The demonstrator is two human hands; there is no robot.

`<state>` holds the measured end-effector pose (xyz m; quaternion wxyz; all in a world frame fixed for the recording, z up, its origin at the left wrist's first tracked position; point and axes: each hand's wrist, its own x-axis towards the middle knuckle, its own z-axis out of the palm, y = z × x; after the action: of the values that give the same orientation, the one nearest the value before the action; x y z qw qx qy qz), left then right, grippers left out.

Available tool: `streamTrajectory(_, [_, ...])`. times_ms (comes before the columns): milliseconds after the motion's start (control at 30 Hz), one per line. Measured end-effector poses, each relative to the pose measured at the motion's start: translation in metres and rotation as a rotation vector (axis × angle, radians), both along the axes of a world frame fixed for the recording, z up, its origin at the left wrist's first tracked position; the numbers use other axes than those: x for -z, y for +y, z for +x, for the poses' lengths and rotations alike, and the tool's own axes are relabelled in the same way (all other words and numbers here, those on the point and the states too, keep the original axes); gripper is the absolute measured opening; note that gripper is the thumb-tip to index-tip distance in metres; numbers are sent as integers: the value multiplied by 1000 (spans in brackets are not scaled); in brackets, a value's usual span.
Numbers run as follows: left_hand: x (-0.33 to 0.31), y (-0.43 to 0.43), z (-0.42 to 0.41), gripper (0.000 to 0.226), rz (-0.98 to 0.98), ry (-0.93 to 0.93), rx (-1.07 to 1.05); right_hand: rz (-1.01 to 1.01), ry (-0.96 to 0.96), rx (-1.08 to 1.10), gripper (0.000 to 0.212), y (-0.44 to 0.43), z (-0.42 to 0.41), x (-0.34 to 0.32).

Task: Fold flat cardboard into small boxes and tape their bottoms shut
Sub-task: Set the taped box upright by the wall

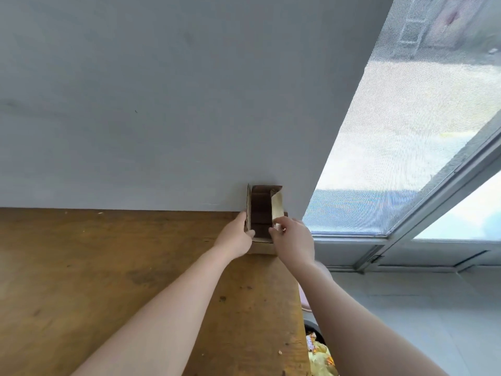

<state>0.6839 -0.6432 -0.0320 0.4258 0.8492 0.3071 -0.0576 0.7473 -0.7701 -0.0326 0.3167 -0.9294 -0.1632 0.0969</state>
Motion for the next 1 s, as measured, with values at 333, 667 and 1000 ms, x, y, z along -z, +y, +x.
streamTrajectory(333, [-27, 20, -57, 59, 174, -64, -10, -49, -171, -83, 42, -3, -33, -21])
streamTrajectory(667, [-64, 66, -209, 55, 768, 44, -71, -196, -385, -447, 52, 47, -139, -50])
streamTrajectory(1000, [-95, 121, -411, 56, 961, 159, -275, -187, -559, -746, 53, 143, -308, -87])
